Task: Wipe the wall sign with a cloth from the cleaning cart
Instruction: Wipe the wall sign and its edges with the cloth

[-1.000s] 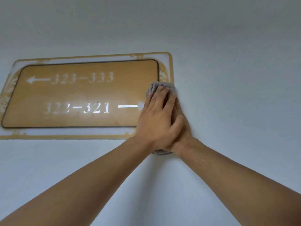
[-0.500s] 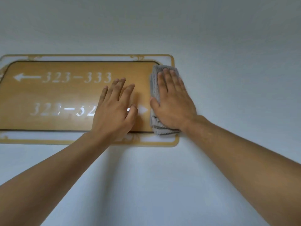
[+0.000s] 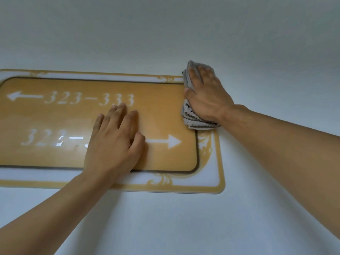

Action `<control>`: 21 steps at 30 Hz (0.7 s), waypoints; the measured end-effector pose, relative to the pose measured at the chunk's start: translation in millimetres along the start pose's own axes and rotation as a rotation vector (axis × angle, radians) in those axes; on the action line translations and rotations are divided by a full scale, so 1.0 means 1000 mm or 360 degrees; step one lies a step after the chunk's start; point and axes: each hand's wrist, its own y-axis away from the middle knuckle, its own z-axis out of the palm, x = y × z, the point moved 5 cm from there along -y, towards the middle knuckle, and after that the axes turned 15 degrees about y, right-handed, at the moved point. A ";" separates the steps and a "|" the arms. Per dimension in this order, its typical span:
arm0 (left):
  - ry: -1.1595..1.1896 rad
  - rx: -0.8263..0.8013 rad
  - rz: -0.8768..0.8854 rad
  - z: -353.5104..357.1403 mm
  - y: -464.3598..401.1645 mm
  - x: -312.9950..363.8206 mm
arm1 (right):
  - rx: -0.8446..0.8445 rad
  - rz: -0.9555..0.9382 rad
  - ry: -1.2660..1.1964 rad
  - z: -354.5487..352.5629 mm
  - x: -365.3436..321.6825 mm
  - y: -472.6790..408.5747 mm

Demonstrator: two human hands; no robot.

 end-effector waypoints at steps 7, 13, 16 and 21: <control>0.0082 0.0019 0.0015 -0.002 0.000 -0.003 | -0.0029 0.0143 0.0120 -0.005 -0.012 -0.031; 0.0103 0.0037 0.0020 -0.001 0.000 -0.005 | 0.0037 0.0242 0.0106 -0.002 -0.014 -0.039; 0.0094 0.0045 0.0011 0.000 -0.001 -0.005 | 0.0055 0.0244 0.0110 -0.002 -0.015 -0.045; 0.0094 0.0042 -0.0004 0.000 0.001 -0.004 | 0.0109 0.0260 0.0102 -0.001 -0.015 -0.048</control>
